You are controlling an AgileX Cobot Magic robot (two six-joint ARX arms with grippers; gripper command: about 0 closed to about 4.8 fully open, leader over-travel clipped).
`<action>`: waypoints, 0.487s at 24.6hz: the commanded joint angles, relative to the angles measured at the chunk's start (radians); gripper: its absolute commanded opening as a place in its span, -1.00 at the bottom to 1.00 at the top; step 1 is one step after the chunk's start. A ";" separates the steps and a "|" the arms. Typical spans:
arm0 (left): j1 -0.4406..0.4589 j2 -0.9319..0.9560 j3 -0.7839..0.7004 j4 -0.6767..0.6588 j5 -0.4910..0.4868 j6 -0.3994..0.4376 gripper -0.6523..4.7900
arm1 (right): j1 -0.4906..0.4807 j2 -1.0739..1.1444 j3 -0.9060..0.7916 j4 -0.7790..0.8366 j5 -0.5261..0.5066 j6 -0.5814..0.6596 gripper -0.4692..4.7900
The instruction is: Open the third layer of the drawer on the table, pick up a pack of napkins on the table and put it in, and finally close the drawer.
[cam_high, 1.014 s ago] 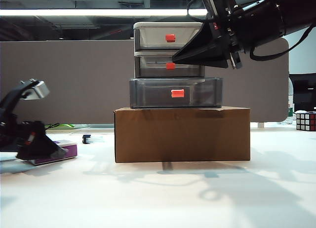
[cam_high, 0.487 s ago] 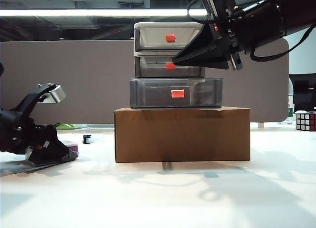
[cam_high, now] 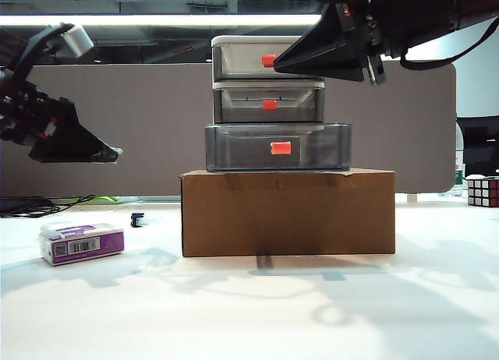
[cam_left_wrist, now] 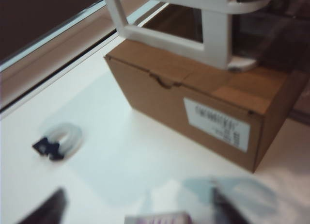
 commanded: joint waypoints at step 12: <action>0.004 0.247 0.044 -0.088 -0.101 -0.007 0.75 | 0.001 -0.003 0.004 0.009 -0.008 0.004 -0.84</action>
